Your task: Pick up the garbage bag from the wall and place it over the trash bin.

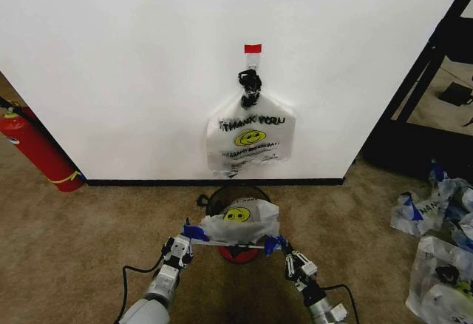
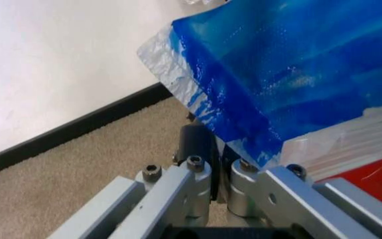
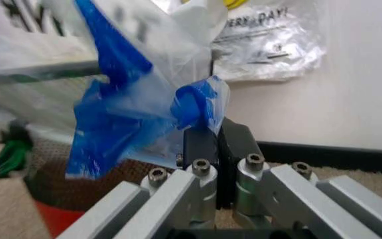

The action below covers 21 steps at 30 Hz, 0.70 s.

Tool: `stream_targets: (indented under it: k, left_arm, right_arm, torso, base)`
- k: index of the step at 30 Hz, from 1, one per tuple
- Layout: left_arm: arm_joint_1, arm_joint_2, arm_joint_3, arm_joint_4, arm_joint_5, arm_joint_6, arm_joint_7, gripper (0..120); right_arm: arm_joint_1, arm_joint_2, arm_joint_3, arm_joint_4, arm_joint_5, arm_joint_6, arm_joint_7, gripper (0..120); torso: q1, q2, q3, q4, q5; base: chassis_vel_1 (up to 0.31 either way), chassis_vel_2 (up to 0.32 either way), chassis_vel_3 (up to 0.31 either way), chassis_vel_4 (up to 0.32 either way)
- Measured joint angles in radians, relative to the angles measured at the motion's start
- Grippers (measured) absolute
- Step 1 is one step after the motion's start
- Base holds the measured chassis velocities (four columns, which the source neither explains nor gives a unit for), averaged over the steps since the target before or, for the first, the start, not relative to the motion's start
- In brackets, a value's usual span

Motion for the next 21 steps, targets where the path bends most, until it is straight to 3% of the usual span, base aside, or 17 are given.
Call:
stream_targets:
  k: [14,21]
  left_arm:
    - [-0.025,0.018,0.024,0.03,0.001,0.008,0.019,0]
    - [-0.011,0.011,0.034,0.034,0.017,-0.018,0.02,0]
  right_arm:
    - [0.052,0.036,0.009,0.005,0.183,-0.066,0.051,0]
    - [0.03,0.041,0.001,0.021,0.179,-0.073,0.011,0]
  torso:
    - [0.0,0.0,0.0,0.0,-0.0001]
    - [0.0,0.0,0.0,0.0,0.0]
  base:
    - [0.0,0.0,0.0,0.0]
    - [0.0,0.0,0.0,0.0]
